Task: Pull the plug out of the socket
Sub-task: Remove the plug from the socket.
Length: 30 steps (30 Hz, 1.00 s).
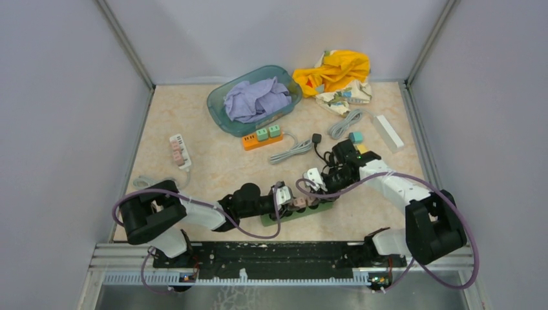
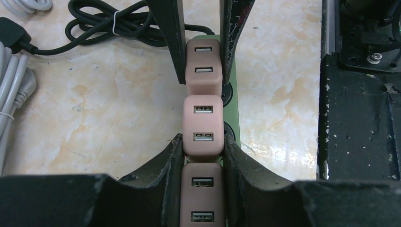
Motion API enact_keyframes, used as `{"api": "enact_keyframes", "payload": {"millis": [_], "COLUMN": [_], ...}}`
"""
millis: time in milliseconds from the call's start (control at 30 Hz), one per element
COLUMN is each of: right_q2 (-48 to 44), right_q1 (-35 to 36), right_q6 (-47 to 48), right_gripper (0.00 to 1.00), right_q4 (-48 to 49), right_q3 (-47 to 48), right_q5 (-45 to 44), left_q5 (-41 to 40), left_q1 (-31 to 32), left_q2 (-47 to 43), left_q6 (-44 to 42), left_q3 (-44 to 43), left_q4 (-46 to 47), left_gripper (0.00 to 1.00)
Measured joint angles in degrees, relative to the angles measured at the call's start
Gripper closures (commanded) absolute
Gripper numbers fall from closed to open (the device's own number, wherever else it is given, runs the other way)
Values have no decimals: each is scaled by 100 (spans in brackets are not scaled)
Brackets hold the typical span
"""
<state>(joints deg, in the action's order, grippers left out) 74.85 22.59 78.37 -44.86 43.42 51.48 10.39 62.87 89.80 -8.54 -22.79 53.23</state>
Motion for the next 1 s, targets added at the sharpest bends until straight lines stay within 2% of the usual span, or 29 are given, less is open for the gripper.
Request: {"api": "enact_keyframes", "payload": {"millis": [233, 633, 1000], "right_q2": [42, 39, -76], "right_q1": [186, 232, -103], "right_q6": [350, -560, 26], "right_gripper": [100, 100, 100], "right_q4": [-107, 247, -157], "right_q3": [17, 17, 26], "right_q5": [-33, -188, 114], "left_q5": [46, 81, 111], "left_q1": [-2, -35, -35], "left_q2": [0, 0, 0], "left_q6": [42, 129, 138], "left_q3": [0, 0, -61], "left_q4": [-26, -52, -39], "left_gripper": [100, 100, 100]}}
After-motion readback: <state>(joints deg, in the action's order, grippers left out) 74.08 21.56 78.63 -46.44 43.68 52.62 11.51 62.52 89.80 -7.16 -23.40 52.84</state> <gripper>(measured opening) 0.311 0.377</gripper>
